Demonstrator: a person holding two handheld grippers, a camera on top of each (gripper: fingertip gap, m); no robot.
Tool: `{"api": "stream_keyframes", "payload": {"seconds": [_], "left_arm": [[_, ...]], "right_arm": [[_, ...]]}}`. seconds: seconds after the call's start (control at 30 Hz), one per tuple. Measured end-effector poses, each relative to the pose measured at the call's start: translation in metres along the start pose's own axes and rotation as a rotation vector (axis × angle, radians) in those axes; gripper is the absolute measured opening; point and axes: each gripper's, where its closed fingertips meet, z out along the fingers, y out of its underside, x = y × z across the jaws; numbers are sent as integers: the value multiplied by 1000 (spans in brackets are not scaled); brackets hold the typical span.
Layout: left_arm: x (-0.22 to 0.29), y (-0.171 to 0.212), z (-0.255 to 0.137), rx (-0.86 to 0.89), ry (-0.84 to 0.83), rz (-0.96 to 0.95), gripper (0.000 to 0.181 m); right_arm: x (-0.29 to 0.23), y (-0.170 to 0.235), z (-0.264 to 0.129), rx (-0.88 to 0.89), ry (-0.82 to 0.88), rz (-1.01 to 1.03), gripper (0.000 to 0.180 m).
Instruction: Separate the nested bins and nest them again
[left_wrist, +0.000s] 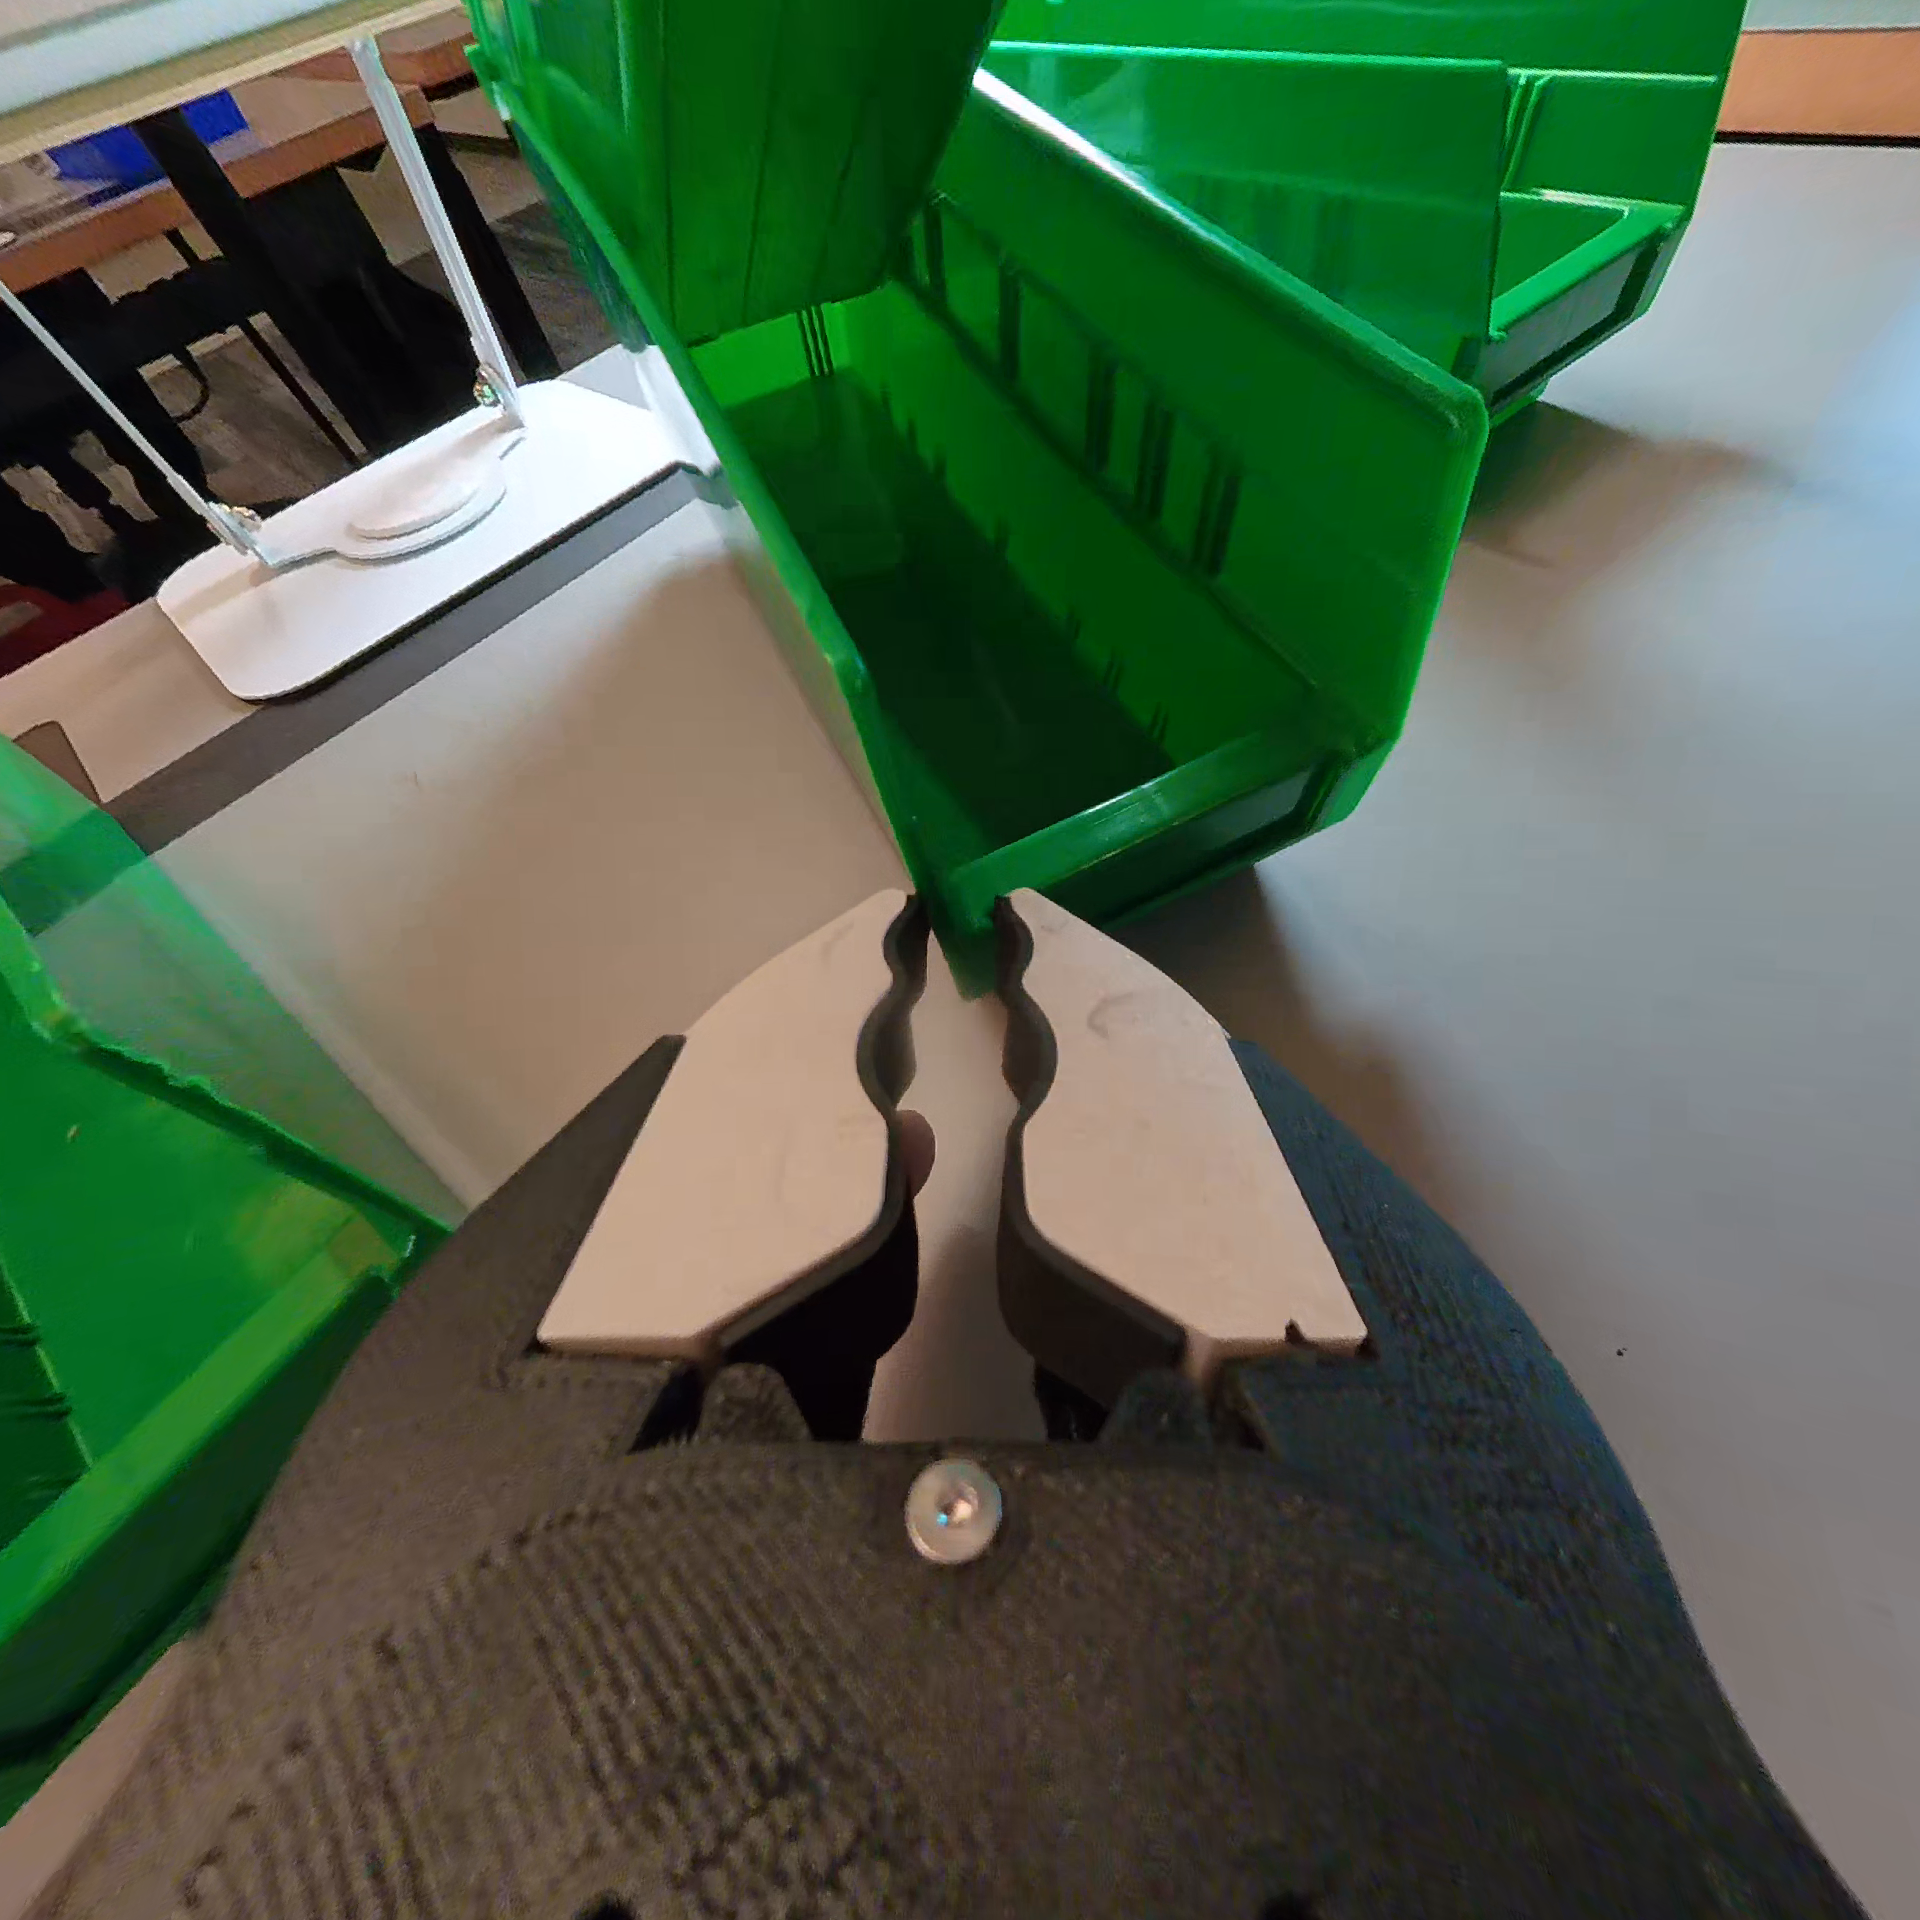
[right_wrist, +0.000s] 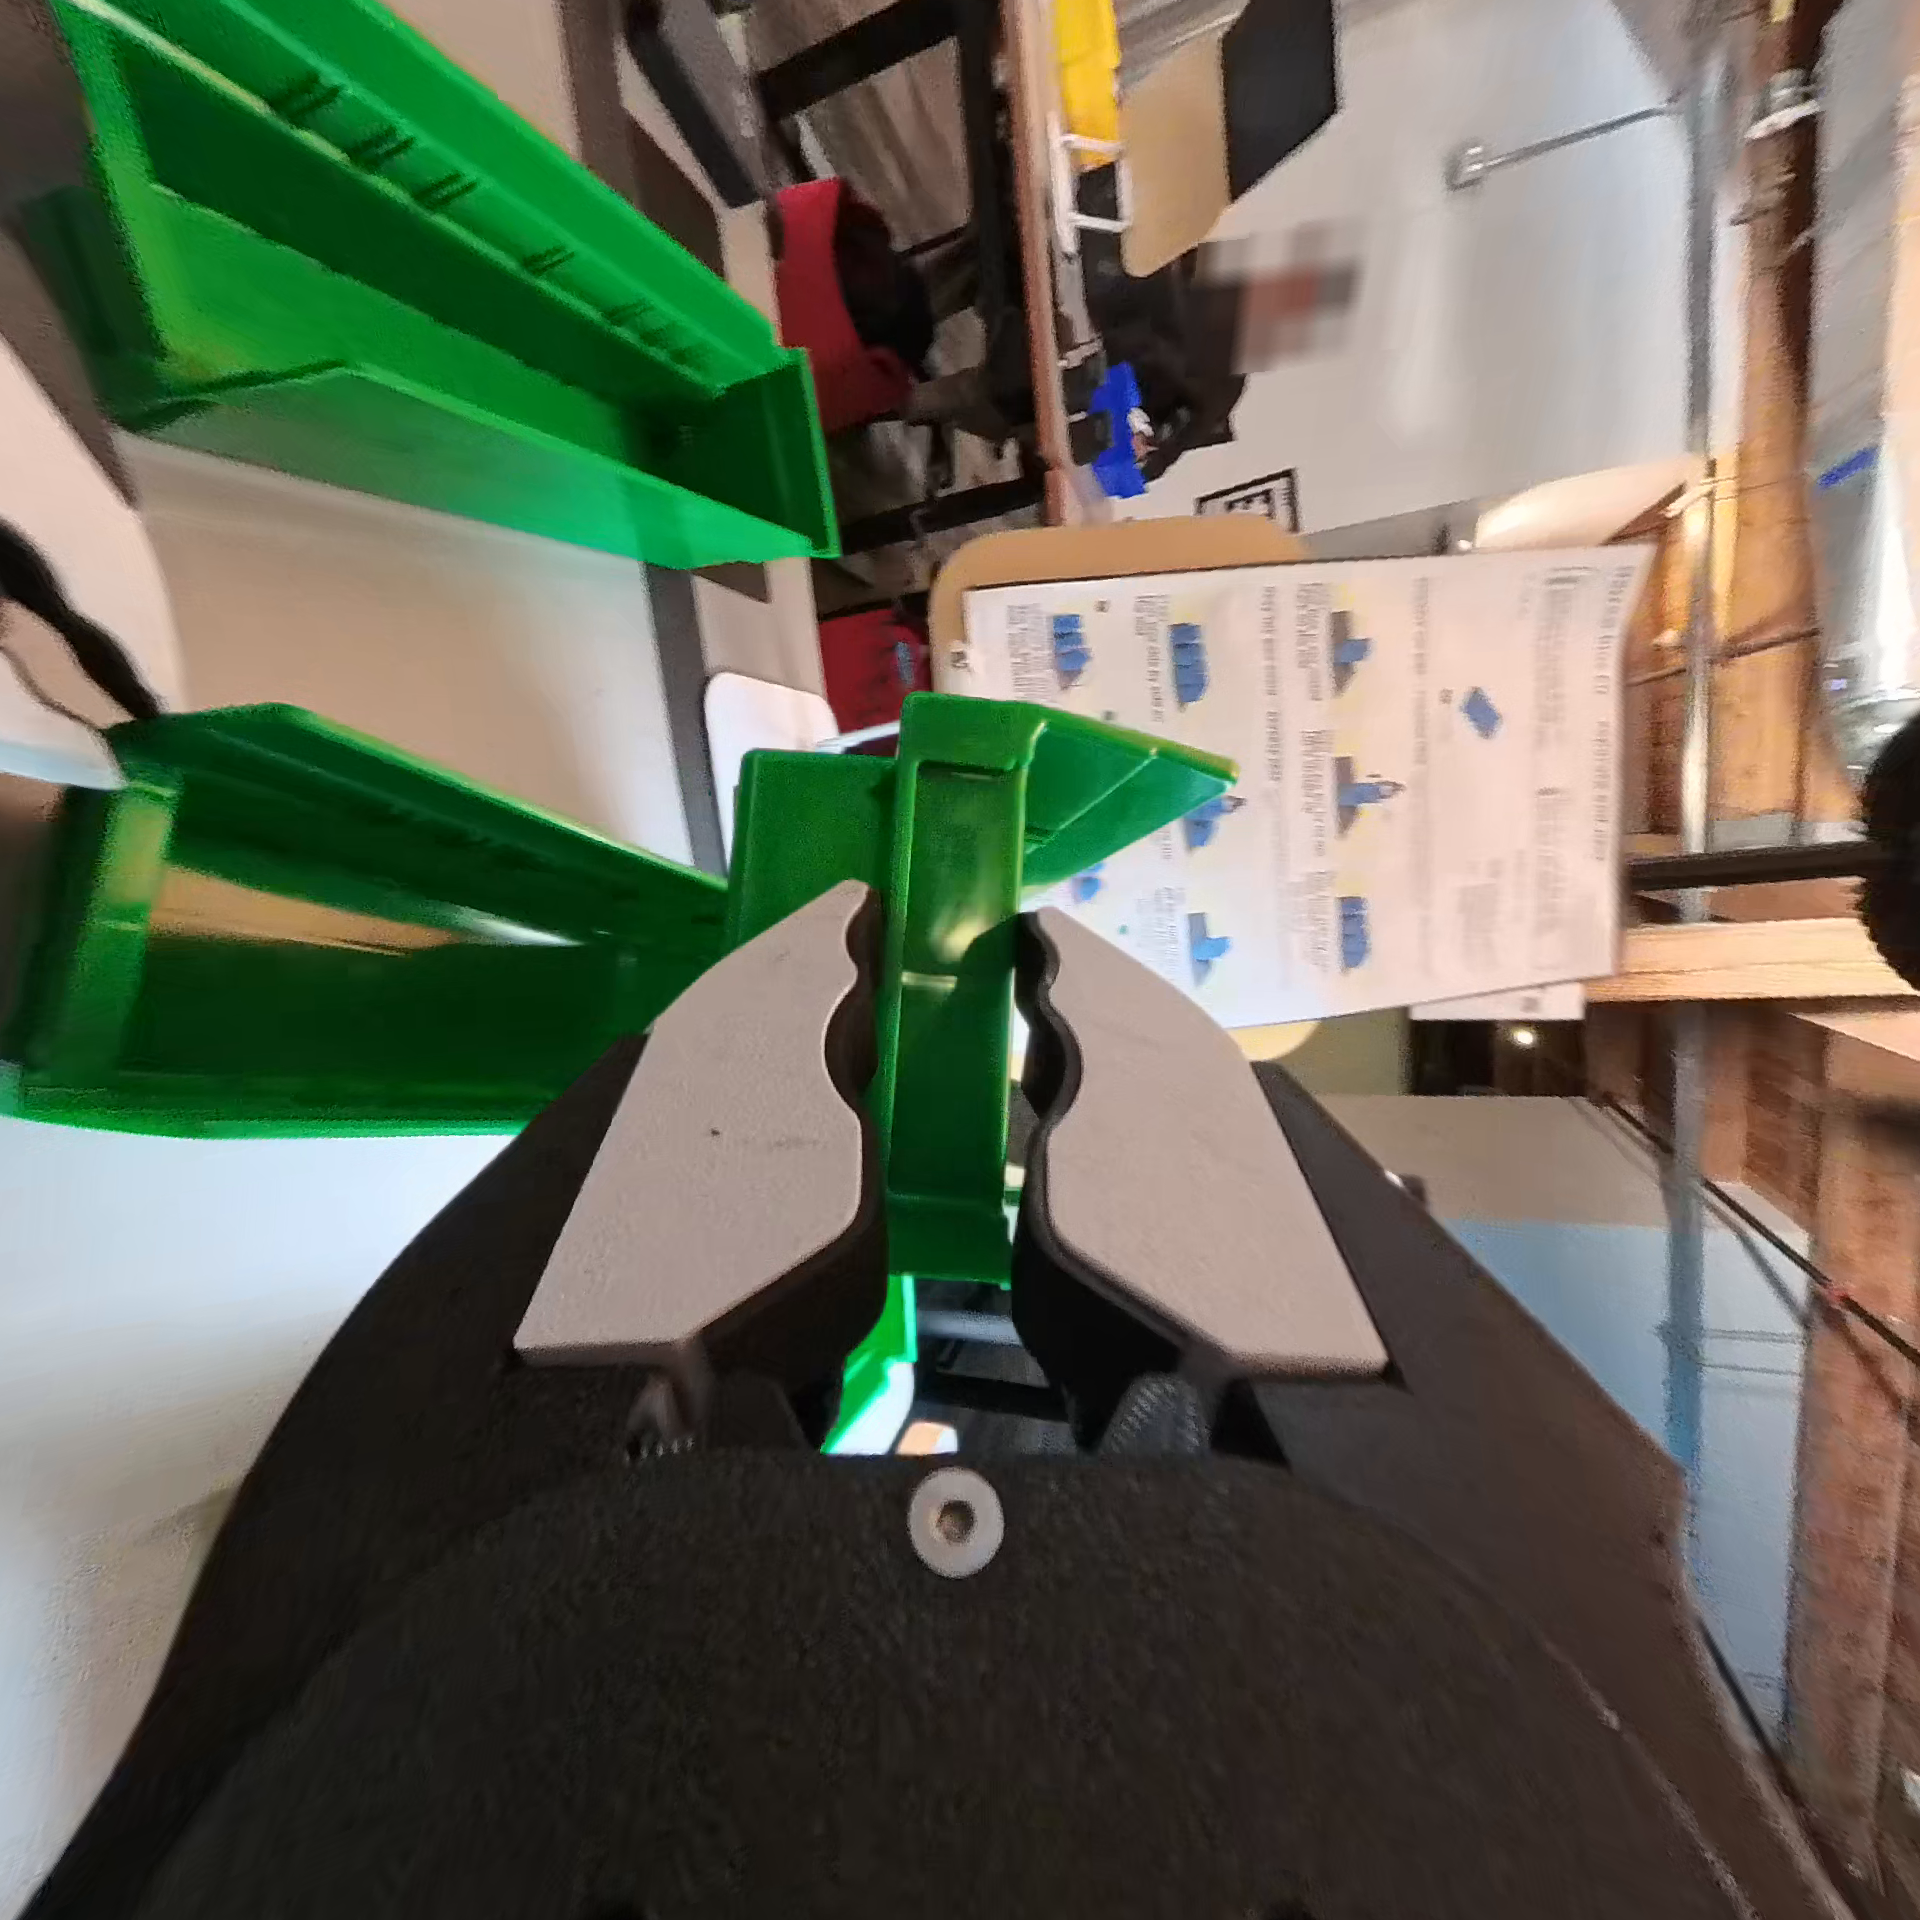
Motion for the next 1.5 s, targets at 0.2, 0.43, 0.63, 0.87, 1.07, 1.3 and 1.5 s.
{"api": "stream_keyframes", "payload": {"seconds": [0.2,0.43,0.63,0.87,1.07,1.3,1.5], "left_arm": [[2,-1,-4,9,-1,-16,12],[10,-2,-7,13,12,-20,12],[20,-3,-10,21,18,18,13],[20,-3,-13,33,2,66,14],[17,-24,-33,123,-26,101,22],[19,-46,-53,182,-12,95,29],[21,-53,-61,210,-12,113,27]], "right_arm": [[48,6,-14,14,69,6,21],[62,16,2,6,16,-1,19],[60,18,18,27,-1,-16,15],[52,7,21,59,-59,29,17],[41,5,16,35,-113,38,21],[2,-3,14,-46,-249,27,41],[-46,14,21,-152,-354,-108,29]]}}
